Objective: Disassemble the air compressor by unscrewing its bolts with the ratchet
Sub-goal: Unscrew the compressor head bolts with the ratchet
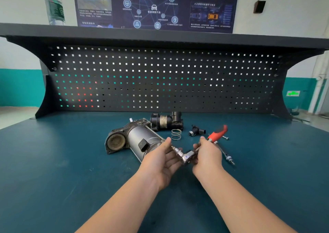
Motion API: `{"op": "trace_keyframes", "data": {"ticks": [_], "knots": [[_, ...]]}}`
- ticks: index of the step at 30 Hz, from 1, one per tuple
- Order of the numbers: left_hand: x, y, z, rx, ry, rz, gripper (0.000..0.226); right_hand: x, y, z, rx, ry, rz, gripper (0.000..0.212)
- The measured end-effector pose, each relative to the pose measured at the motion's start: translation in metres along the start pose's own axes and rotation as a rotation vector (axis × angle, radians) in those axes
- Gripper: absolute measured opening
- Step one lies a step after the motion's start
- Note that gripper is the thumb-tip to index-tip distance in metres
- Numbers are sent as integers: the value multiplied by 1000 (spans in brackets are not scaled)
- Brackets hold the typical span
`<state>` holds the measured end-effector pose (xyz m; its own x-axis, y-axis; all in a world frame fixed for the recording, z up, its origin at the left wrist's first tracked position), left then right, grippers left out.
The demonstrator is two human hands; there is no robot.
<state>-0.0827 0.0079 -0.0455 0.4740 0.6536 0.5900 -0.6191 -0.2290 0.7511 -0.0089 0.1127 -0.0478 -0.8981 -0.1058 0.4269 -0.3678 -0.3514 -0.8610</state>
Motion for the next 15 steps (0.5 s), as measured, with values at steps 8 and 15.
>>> {"op": "trace_keyframes", "data": {"ticks": [8, 15], "knots": [[3, -5, 2, -62, -46, 77, 16, -6, -18, 9, -112, 79, 106, 17], [8, -6, 9, -95, -95, 45, 16, -6, -19, 3, 220, -32, 118, 41]]}}
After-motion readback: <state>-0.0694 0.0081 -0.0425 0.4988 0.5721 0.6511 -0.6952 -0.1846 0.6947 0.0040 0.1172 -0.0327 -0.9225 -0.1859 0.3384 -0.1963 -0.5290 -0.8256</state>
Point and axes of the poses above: each hand's wrist, its own z-axis away from the middle knuckle, its own x-axis out of the palm, y = z × x, the point moved 7 cm from there along -z, towards the middle knuckle, and after that the axes turned 3 degrees about y, right-handed, at the moved point
